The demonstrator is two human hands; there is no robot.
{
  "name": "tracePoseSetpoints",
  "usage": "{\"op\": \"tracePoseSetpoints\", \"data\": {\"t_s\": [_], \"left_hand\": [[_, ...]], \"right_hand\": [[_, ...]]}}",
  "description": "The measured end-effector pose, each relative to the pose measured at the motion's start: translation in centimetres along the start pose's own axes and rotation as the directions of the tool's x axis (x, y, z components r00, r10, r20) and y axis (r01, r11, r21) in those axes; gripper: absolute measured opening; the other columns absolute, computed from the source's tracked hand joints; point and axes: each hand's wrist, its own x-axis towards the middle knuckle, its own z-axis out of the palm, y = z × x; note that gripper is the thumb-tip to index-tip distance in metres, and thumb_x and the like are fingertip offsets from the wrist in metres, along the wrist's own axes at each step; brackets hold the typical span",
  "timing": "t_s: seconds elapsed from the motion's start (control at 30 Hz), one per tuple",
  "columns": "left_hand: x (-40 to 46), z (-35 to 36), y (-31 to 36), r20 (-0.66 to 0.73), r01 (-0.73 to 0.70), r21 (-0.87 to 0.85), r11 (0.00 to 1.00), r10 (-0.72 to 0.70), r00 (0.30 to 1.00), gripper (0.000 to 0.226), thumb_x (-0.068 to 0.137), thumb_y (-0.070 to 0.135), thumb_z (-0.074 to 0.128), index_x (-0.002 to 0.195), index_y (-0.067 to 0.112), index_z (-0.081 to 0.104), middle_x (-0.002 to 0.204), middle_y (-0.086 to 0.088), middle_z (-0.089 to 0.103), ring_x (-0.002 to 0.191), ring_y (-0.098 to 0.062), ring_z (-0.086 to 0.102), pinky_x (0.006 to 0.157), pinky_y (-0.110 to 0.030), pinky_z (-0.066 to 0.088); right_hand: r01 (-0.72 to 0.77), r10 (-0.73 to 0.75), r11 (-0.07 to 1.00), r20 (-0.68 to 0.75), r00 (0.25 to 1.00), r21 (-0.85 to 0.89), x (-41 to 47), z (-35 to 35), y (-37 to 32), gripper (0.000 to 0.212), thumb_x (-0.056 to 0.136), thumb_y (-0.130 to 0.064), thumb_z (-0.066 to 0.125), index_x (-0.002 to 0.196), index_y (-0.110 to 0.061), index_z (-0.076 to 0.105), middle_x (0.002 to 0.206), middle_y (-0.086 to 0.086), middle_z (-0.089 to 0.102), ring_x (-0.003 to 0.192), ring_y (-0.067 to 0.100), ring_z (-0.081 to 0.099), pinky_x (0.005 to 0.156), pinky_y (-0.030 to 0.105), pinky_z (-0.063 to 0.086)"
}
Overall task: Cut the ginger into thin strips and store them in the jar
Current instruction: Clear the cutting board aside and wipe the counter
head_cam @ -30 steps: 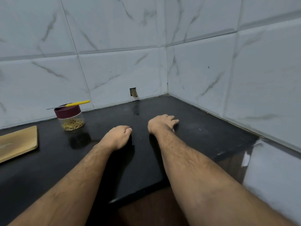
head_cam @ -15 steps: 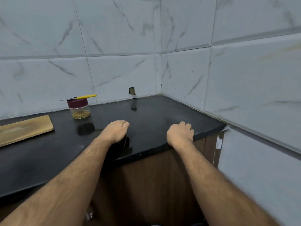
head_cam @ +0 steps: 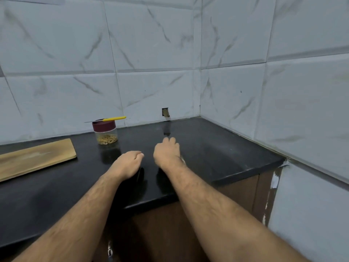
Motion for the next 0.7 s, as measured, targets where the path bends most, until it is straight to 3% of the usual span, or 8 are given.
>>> {"op": "tracePoseSetpoints", "data": {"t_s": [0.1,0.23,0.37,0.5,0.7], "left_hand": [[0.8,-0.3,-1.2,0.007,0.027,-0.013,1.0,-0.027,1.0,0.023,0.105,0.028,0.034,0.095,0.017,0.052,0.119,-0.009,0.063,0.124,-0.029,0.052,0.09,-0.032,0.035],[0.6,0.0,-0.8,0.026,0.022,-0.007,1.0,-0.022,0.999,0.036,0.105,0.027,0.035,0.109,0.006,0.063,0.132,-0.012,0.06,0.125,-0.029,0.051,0.1,-0.034,0.036],[-0.6,1.0,1.1,0.04,-0.046,-0.013,0.999,0.047,0.998,0.03,0.105,0.027,0.035,0.099,0.01,0.058,0.131,-0.013,0.061,0.124,-0.029,0.052,0.1,-0.034,0.037],[-2.2,1.2,3.4,0.04,-0.109,-0.038,0.993,0.111,0.993,0.041,0.105,0.027,0.034,0.124,0.005,0.062,0.137,-0.009,0.058,0.129,-0.027,0.049,0.102,-0.032,0.035],[-4.2,1.0,5.5,0.047,-0.187,-0.012,0.982,0.187,0.981,0.043,0.105,0.029,0.032,0.132,0.008,0.058,0.142,-0.007,0.055,0.131,-0.025,0.047,0.106,-0.034,0.035]], "right_hand": [[-0.033,0.034,0.999,0.137,0.99,-0.004,1.6,1.1,-0.1,0.041,0.093,-0.014,0.043,0.133,-0.012,0.054,0.138,0.015,0.043,0.125,0.034,0.034,0.108,0.047,0.031],[-0.153,0.158,0.988,0.202,0.967,-0.038,1.8,0.9,1.7,0.045,0.094,-0.021,0.044,0.138,-0.013,0.05,0.146,0.019,0.036,0.134,0.039,0.027,0.114,0.056,0.021],[-0.287,0.298,0.954,0.168,0.94,-0.088,-0.5,0.3,4.9,0.044,0.094,-0.024,0.042,0.135,-0.014,0.053,0.143,0.021,0.035,0.129,0.039,0.028,0.107,0.056,0.029],[-0.386,0.392,0.92,0.111,0.913,-0.066,-4.9,-0.8,8.8,0.041,0.092,-0.026,0.047,0.131,-0.018,0.058,0.14,0.016,0.038,0.126,0.035,0.032,0.099,0.048,0.036],[-0.526,0.527,0.85,0.034,0.849,-0.026,-12.7,-3.4,14.3,0.041,0.088,-0.018,0.056,0.129,-0.017,0.059,0.134,0.013,0.042,0.125,0.032,0.037,0.096,0.045,0.043]]}}
